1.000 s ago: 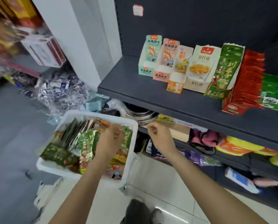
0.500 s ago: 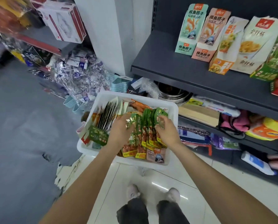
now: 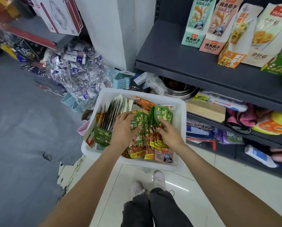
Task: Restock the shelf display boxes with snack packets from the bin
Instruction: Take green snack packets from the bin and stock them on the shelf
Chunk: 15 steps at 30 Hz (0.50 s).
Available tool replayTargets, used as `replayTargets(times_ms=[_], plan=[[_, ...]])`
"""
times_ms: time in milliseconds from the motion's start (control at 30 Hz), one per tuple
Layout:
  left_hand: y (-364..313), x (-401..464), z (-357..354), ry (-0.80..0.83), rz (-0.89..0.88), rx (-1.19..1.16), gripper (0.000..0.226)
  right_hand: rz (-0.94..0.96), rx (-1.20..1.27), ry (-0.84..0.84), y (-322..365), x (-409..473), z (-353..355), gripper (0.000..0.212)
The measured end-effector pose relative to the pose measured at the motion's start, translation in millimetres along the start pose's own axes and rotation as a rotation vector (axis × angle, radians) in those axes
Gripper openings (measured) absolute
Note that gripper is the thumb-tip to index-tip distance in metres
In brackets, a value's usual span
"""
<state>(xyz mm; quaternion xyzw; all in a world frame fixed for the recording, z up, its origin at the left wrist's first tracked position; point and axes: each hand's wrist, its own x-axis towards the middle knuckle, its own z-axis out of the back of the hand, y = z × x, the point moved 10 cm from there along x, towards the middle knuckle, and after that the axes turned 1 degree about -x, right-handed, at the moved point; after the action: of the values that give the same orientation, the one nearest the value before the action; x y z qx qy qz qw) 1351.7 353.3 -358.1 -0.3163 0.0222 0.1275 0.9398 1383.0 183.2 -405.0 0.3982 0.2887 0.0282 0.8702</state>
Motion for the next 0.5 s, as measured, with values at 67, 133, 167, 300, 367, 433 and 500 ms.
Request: replayTargets(times_ms=[67, 133, 167, 300, 367, 433, 500], plan=[[2, 0, 4, -0.013, 0.014, -0.035, 0.054, 0.031, -0.009, -0.008, 1, 0, 3, 0.047], [4, 1, 7, -0.021, 0.045, -0.043, 0.052, 0.061, -0.103, -0.025, 2, 4, 8, 0.048], [5, 1, 8, -0.022, 0.064, -0.042, 0.052, 0.069, -0.154, -0.036, 2, 7, 10, 0.051], [9, 2, 11, -0.009, 0.123, -0.112, 0.05, -0.022, -0.191, -0.027, -7, 15, 9, 0.07], [9, 2, 17, -0.038, 0.133, -0.144, 0.045, -0.05, -0.159, -0.002, -9, 16, 7, 0.075], [10, 2, 21, -0.065, 0.15, -0.189, 0.04, -0.071, -0.143, 0.012, -12, 18, 7, 0.079], [14, 0, 26, -0.083, 0.19, -0.259, 0.036, -0.102, -0.144, 0.008, -15, 19, 9, 0.089]])
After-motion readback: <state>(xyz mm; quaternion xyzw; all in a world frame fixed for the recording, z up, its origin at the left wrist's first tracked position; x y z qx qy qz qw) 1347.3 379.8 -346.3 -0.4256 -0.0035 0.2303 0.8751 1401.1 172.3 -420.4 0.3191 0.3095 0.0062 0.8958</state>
